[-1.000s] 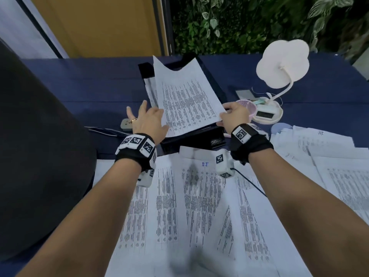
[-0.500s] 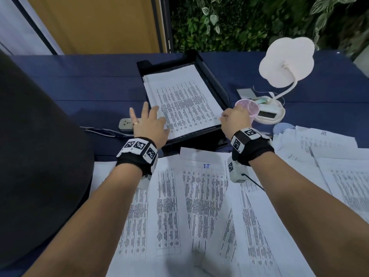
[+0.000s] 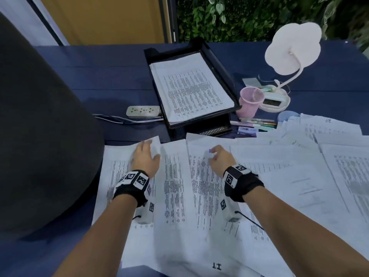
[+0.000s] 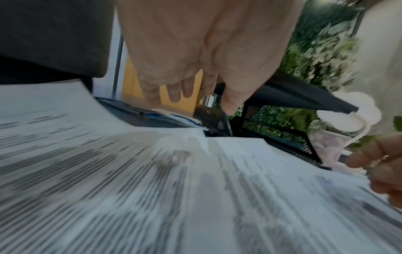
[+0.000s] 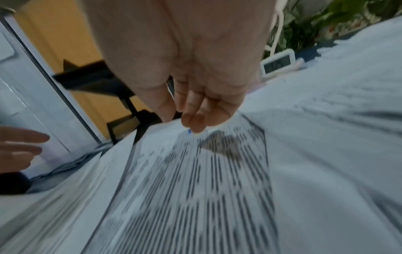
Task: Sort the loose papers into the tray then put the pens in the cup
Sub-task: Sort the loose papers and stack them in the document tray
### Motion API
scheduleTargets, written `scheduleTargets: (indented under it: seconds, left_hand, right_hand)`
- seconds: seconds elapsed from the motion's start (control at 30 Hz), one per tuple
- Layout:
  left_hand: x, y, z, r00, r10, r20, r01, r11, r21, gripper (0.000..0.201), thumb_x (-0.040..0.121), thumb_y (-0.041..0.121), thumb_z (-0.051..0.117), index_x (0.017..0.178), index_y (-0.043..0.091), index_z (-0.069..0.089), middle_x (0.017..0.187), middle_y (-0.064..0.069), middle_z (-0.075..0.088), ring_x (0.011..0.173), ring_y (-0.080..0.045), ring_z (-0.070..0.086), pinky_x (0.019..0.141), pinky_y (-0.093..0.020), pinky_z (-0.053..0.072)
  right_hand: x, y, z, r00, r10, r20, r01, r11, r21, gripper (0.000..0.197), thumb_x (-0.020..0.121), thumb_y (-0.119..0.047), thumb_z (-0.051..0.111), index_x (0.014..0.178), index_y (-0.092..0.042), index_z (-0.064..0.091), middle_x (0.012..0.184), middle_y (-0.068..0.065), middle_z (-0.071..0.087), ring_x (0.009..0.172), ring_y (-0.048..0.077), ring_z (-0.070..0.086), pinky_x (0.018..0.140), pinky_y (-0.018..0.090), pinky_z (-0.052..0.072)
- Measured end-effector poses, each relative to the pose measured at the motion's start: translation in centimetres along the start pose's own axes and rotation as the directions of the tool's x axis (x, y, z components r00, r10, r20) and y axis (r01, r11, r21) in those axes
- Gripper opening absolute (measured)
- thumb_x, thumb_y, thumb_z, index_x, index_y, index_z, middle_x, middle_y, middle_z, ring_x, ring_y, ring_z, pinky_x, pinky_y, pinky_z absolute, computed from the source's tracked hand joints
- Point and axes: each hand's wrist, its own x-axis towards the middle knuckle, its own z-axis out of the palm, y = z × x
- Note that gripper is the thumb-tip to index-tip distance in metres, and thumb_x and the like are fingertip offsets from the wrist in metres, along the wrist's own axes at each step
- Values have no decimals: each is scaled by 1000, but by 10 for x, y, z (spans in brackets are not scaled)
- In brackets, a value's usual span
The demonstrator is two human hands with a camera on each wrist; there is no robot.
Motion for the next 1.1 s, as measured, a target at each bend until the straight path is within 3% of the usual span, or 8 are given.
scheduleTargets:
  seconds: [0.17,0.3,0.37,0.5,0.63,0.73,0.97,1.1]
  left_hand:
    - [-12,-51,-3,954,-287,85,272,950,150,62,89,30,58,143,12,33,146,-15,30,134,-34,32,110,-47,34]
    - [-12,-76,-11,937,-331,111,304,930,208,60,90,32,54,142,11,34,143,-15,35,132,-34,34,109,-45,34]
    - [-10,-82,-15,936,-316,157,274,931,240,57,91,35,53,141,14,37,143,-13,37,132,-34,35,106,-45,37]
    - [-7,-88,-24,954,-274,122,240,942,235,53,91,34,54,140,17,41,146,-9,36,133,-31,35,108,-45,35]
    - [-15,-87,-22,921,-388,39,366,894,258,78,84,45,61,145,13,25,156,-10,15,141,-31,23,108,-56,26]
    - [-19,-81,-12,893,-444,76,427,887,175,95,79,54,64,149,14,13,157,-15,7,142,-36,16,110,-58,27]
    - [-13,-67,-1,922,-317,221,253,928,273,95,77,70,53,149,19,20,155,-14,19,139,-35,22,110,-53,29]
    - [6,-58,-13,978,-152,140,79,901,427,70,87,52,51,144,17,29,148,-11,34,134,-31,33,109,-49,31]
  right_hand:
    - [-13,-9,36,979,34,202,-32,999,-13,30,97,-30,45,119,-11,49,109,11,63,86,25,59,67,26,43]
    - [-16,-28,52,970,16,241,2,997,-71,37,93,-41,51,113,-10,55,115,12,63,101,29,61,85,34,50]
    - [-17,-34,61,961,14,275,8,997,-79,33,89,-42,57,104,-12,59,115,6,63,96,26,61,83,32,49]
    - [-15,-39,66,986,58,158,-58,998,-4,18,89,-26,56,75,-19,47,75,-3,50,67,15,48,59,23,37]
    - [-11,-30,46,983,178,39,-178,984,12,22,88,-8,49,72,-18,37,77,2,45,67,18,45,52,23,31]
    - [-9,-20,37,972,219,80,-221,975,14,5,91,-7,47,89,-12,44,92,7,49,83,24,47,66,24,36]
    - [-10,-12,36,971,208,120,-232,943,239,18,90,-2,48,104,-9,56,91,6,52,72,18,49,59,23,38]
    - [-11,-11,40,973,182,143,-213,947,241,17,88,-1,50,77,-14,52,77,1,52,63,11,45,51,21,35]
